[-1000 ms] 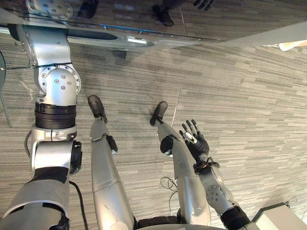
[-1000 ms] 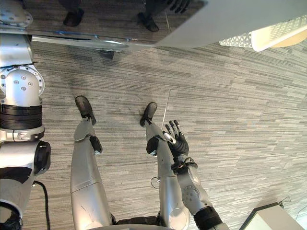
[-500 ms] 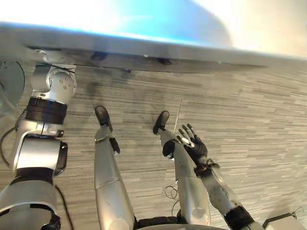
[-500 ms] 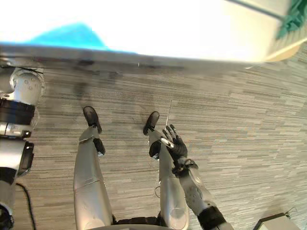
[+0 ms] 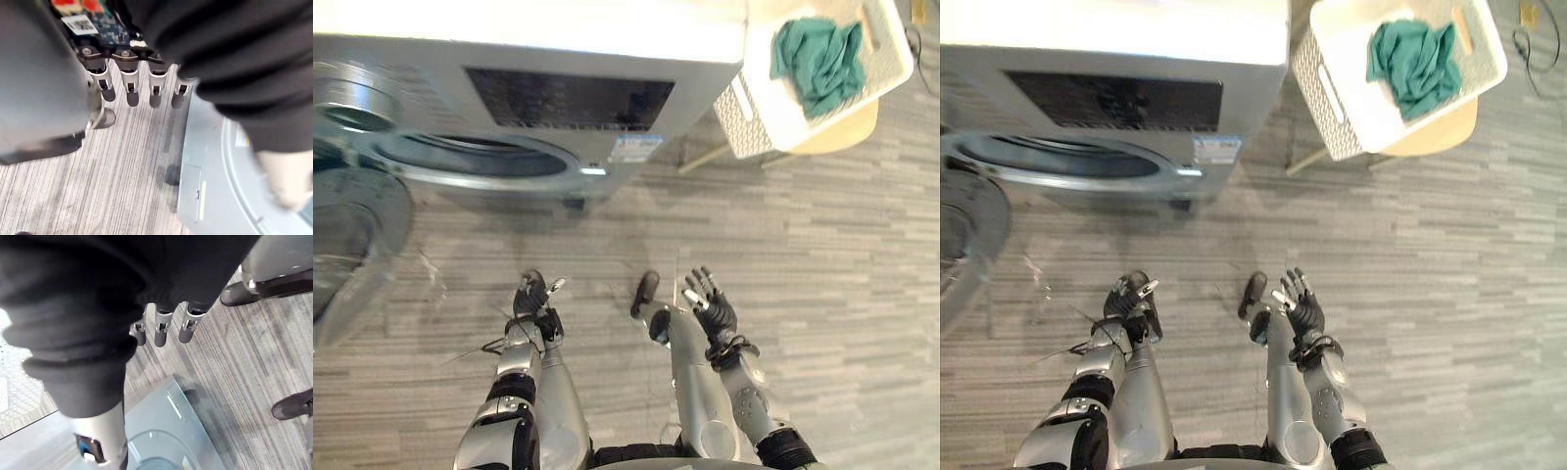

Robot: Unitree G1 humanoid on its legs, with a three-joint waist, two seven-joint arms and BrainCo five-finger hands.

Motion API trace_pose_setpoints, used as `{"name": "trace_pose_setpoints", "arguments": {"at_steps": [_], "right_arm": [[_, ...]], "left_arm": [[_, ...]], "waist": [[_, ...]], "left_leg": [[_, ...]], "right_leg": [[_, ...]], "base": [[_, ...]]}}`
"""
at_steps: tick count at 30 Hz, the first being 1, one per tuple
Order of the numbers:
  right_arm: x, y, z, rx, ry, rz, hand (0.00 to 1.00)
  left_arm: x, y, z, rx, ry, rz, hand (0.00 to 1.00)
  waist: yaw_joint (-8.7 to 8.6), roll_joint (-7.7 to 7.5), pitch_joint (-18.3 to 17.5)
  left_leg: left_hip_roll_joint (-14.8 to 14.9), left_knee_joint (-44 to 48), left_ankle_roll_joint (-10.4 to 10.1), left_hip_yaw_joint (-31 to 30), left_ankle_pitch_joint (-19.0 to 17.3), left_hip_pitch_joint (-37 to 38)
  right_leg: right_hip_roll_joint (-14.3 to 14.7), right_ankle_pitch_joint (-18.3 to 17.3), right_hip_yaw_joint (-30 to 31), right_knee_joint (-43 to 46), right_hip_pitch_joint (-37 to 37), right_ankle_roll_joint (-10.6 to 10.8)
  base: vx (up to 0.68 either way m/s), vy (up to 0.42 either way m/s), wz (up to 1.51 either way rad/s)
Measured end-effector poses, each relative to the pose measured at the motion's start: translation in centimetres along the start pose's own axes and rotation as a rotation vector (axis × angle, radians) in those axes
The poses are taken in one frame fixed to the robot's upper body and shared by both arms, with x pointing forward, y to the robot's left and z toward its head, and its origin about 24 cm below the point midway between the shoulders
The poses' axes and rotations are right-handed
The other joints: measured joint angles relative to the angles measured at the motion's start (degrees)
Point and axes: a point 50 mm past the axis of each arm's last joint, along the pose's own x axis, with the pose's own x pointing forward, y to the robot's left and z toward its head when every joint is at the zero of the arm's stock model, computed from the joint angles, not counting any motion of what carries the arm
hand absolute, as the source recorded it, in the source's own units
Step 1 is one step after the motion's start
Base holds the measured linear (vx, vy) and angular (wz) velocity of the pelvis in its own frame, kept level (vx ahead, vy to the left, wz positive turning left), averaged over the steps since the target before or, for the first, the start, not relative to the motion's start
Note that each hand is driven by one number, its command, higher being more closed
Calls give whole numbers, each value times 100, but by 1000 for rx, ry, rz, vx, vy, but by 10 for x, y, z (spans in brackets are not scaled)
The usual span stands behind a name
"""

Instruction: Pick up the laundry basket with both hands and put the clothes into the washing machine.

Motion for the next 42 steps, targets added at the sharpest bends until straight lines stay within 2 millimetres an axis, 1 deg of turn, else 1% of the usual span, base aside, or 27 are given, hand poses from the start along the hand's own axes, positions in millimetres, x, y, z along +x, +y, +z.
{"name": "trace_pose_setpoints", "arguments": {"at_steps": [2, 5, 6, 7, 8, 10, 11, 12, 13, 14, 16, 17, 19, 20, 21, 23, 24, 25, 27, 30, 31, 32, 34, 36, 37, 39, 42], "right_arm": [[-5, -7, -15, -33, 61, -32, 0], [-7, -10, -19, -56, 88, -42, 0], [-8, -10, -20, -55, 91, -43, 0], [-10, -11, -23, -49, 100, -51, 0], [-16, -17, -32, -46, 133, -73, 0], [-20, -25, -41, -50, 175, -105, 0], [-21, -32, -41, -70, 189, -125, 0], [-16, -38, -32, -119, 180, -135, 0], [-12, -39, -26, -142, 167, -138, 0], [-2, -43, -4, -205, 110, -143, 0], [-1, -40, 6, -202, 59, -142, 0], [2, -39, 25, -217, -13, -135, 0], [6, -34, 46, -255, -93, -124, 0], [10, -29, 52, -270, -117, -110, 0], [15, -24, 61, -285, -158, -103, 0], [22, -13, 80, -289, -245, -93, 0], [24, -10, 82, -287, -260, -92, 0], [28, 2, 91, -297, -310, -76, 0], [35, 16, 97, -316, -336, -50, 0], [55, 58, 119, -409, -418, 48, 0], [58, 67, 122, -434, -427, 72, 0], [64, 84, 124, -481, -433, 117, 0], [66, 107, 110, -530, -409, 181, 0], [65, 125, 92, -586, -369, 243, 0], [63, 140, 83, -602, -356, 300, 0], [60, 152, 77, -650, -349, 350, 0], [55, 161, 87, -724, -423, 360, 0]], "left_arm": [[-10, 7, -28, -10, 64, 13, 0], [-18, 9, -47, -16, 111, 0, 0], [-20, 10, -52, -4, 120, -3, 0], [-25, 11, -60, 19, 135, -8, 0], [-36, 18, -81, 104, 184, -12, 0], [-49, 30, -101, 169, 231, 8, 0], [-54, 39, -107, 220, 239, 16, 0], [-57, 48, -113, 254, 261, 29, 0], [-62, 50, -120, 256, 292, 31, 0], [-75, 49, -140, 251, 362, 27, 0], [-82, 60, -149, 257, 399, 51, 0], [-85, 64, -154, 230, 431, 70, 0], [-87, 68, -156, 86, 443, 134, 0], [-89, 68, -158, 48, 448, 150, 0], [-94, 68, -163, 7, 465, 165, 0], [-98, 52, -162, -76, 435, 145, 0], [-98, 48, -160, -87, 416, 131, 0], [-96, 34, -152, -107, 367, 80, 0], [-95, 28, -147, -129, 337, 60, 0], [-92, 14, -139, -160, 298, -19, 0], [-92, 12, -139, -162, 300, -29, 0], [-93, 12, -140, -161, 309, -34, 0], [-93, 15, -140, -192, 316, -20, 0], [-94, 17, -141, -188, 323, -27, 0], [-93, 19, -138, -197, 317, -34, 0], [-91, 17, -133, -204, 304, -47, 0], [-85, 18, -124, -192, 273, -58, 0]], "waist": [[-21, 294, -215], [-6, 554, -357], [10, 629, -401], [3, 640, -507], [-5, 672, -770], [-15, 583, -1170], [-14, 532, -1399], [9, 563, -1602], [36, 680, -1656], [23, 845, -1715], [-5, 628, -1872], [-15, 752, -1834], [36, 688, -1883], [58, 678, -1897], [115, 694, -1906], [201, 811, -1972], [220, 857, -2004], [347, 1001, -2088], [378, 1080, -2134], [633, 1175, -2104], [653, 1223, -2069], [736, 1286, -2030], [979, 1171, -2031], [1128, 1142, -2003], [1101, 1050, -1959], [1059, 948, -1941], [834, 749, -2056]], "left_leg": [[12, 147, 72, 185, -172, 351], [185, 155, 149, 438, -265, 821], [288, 135, 162, 500, -243, 909], [290, 76, 140, 508, -210, 1043], [284, -12, 60, 522, -163, 1270], [301, -120, -88, 551, -79, 1414], [343, -173, -241, 556, 3, 1510], [483, -296, -444, 552, 83, 1600], [642, -510, -516, 554, 120, 1652], [675, -1282, -477, 598, 335, 2075], [635, -1554, -650, 869, 593, 2380], [958, -1565, -530, 881, 901, 2472], [1148, -1402, 166, 697, 1787, 2523], [1135, -1232, 267, 557, 1850, 2486], [973, -889, 144, 252, 1646, 2440], [262, 58, -32, -540, 757, 2352], [95, 201, -3, -579, 548, 2343], [-439, 394, 200, -496, -69, 2234], [-820, 338, 311, -464, -433, 2100], [-1930, -374, 559, -623, -604, 1691], [-2070, -582, 609, -674, -565, 1638], [-2100, -824, 1140, -688, -318, 1622], [-2104, -750, 1263, -536, -403, 1935], [-2015, -722, 1306, -467, -746, 2325], [-2005, -598, 1281, -492, -923, 2546], [-2011, -428, 1226, -645, -1116, 2847], [-1999, -661, 1165, -1271, -1134, 3013]], "right_leg": [[2, 76, 241, -4, 252, 43], [85, 187, 518, -136, 620, 169], [120, 118, 542, 118, 644, 71], [9, -173, 599, 905, 662, -193], [-325, -503, 624, 1590, 931, -129], [-670, -798, 640, 1737, 1229, -120], [-867, -1045, 449, 1598, 1396, 92], [-579, -1342, 35, 974, 1629, 238], [-378, -1259, -33, 542, 1687, 293], [-673, -1465, -529, 876, 1790, 516], [-869, -1514, -537, 770, 1990, 673], [-589, -1631, -562, 892, 1938, 444], [-205, -1607, -263, 770, 1940, 192], [-118, -1552, -146, 642, 1980, 95], [-18, -1440, 40, 398, 2066, -31], [315, -1103, 371, -406, 2527, -195], [384, -1038, 420, -590, 2653, -221], [574, -885, 541, -1051, 2946, -306], [666, -778, 600, -1341, 3081, -342], [680, -554, 711, -1949, 3372, -299], [698, -553, 689, -2022, 3459, -296], [769, -582, 718, -2061, 3604, -272], [715, -666, 687, -1802, 3729, -133], [647, -858, 673, -295, 3368, 218], [465, -728, 641, 1473, 2791, 727], [244, -613, 755, 3504, 2081, 1005], [-100, -720, 734, 3341, 1660, 727]], "base": [[-18, 92, -38], [-29, 61, -41], [-30, -18, -17], [10, -152, 7], [10, -149, 14], [54, -271, -5], [42, -450, -48], [5, -398, -82], [-25, -341, -148], [-1, -244, -144], [31, -379, -101], [73, -519, -82], [91, -391, -97], [81, -250, -100], [130, -282, -118], [183, -237, -111], [207, -124, -77], [162, -64, -52], [147, -16, -35], [207, 55, -14], [201, 116, -3], [242, 112, -6], [326, 107, -14], [243, 79, -21], [175, 31, 4], [252, -33, 35], [222, -133, 96]]}}
